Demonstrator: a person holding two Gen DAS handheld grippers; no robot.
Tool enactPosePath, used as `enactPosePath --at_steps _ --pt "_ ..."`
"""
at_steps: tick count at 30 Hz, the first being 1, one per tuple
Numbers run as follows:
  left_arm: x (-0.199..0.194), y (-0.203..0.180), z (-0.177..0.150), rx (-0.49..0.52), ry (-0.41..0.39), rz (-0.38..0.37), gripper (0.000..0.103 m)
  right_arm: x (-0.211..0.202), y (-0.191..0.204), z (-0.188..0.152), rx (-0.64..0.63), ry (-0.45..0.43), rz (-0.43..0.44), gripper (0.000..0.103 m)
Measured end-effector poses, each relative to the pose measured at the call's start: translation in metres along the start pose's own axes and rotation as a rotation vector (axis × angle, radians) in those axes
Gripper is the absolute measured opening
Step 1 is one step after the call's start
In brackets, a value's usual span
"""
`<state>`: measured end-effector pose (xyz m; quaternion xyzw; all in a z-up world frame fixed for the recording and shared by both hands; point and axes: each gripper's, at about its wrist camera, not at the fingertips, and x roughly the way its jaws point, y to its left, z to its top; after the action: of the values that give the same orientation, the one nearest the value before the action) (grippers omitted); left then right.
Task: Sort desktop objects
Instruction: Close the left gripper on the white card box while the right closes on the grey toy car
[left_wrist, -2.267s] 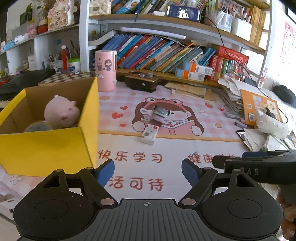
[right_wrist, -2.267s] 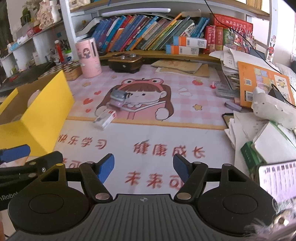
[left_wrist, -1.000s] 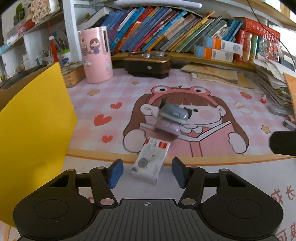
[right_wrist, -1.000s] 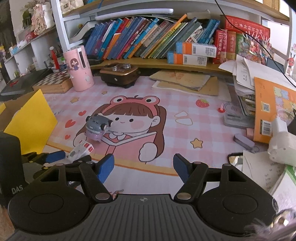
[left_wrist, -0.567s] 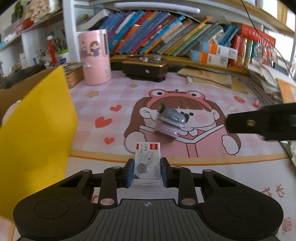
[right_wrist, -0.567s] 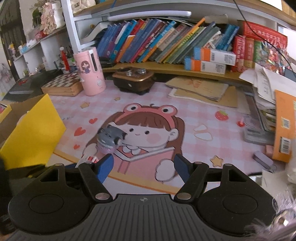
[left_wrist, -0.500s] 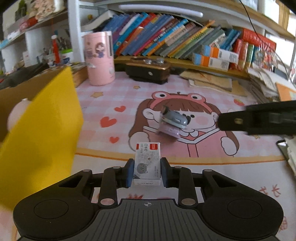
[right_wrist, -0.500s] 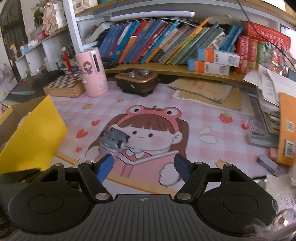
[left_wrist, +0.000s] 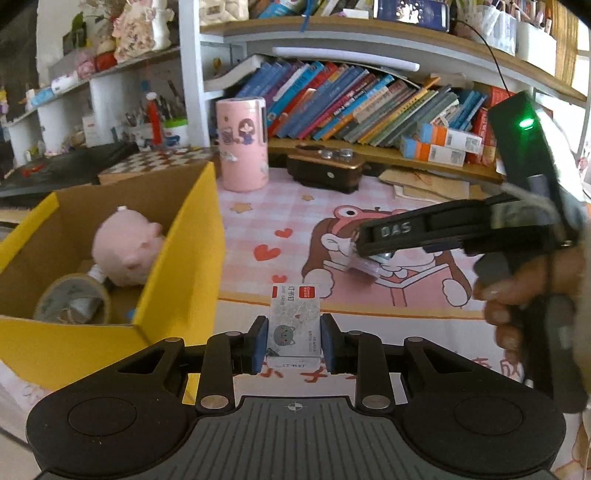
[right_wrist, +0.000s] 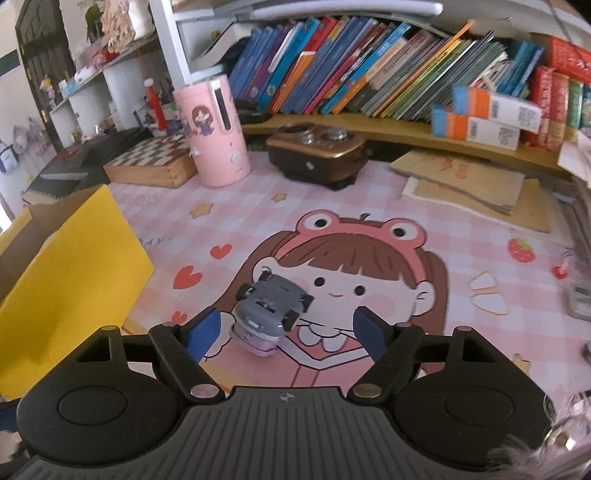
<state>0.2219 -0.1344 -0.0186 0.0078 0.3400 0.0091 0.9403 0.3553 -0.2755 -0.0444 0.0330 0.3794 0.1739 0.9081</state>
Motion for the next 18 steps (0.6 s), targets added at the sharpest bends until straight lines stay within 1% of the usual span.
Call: enactPosePath --at_steps 3,11,14,16,18 --pt "-0.005 0.002 -0.001 0.004 -0.005 0.013 0.028 0.014 0.004 0.001 0.004 0.012 0.007 0.077" --pt "-0.011 0.002 -0.002 0.007 -0.018 0.018 0.028 0.035 0.006 0.001 0.040 0.032 -0.019 0.075" --pt "-0.012 0.002 -0.002 0.005 -0.021 0.014 0.028 0.039 0.003 -0.001 0.058 0.046 -0.025 0.063" --pt "-0.014 0.002 -0.003 0.006 -0.024 0.011 0.028 0.038 0.003 -0.001 0.062 0.054 -0.004 0.041" --pt "-0.016 0.002 -0.003 0.006 -0.028 0.007 0.028 0.035 0.003 -0.001 0.054 0.055 -0.008 0.037"
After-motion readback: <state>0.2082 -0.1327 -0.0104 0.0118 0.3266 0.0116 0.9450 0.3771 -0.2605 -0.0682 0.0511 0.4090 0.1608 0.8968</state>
